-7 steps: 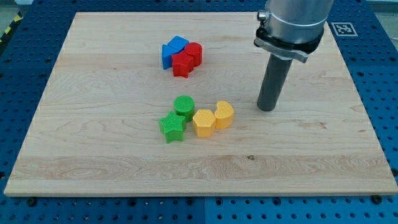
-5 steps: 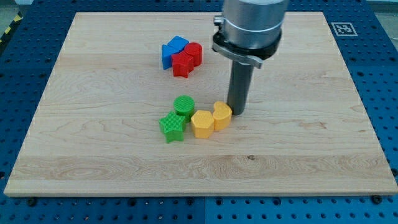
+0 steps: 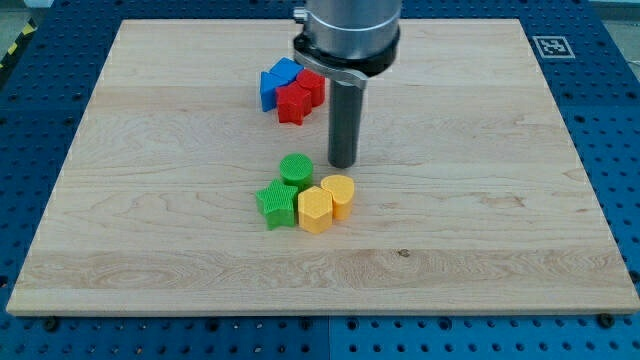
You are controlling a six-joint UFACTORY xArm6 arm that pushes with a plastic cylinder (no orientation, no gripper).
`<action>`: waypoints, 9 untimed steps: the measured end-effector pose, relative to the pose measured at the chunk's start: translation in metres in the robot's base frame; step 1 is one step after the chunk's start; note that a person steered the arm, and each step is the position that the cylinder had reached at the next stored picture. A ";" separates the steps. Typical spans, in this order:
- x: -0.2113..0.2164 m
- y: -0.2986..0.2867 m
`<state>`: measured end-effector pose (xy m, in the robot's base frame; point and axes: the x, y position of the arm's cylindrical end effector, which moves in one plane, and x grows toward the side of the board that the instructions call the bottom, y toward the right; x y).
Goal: Slightly move the yellow and green blocks to the bottom of the board
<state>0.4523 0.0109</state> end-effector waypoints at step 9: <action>-0.037 0.030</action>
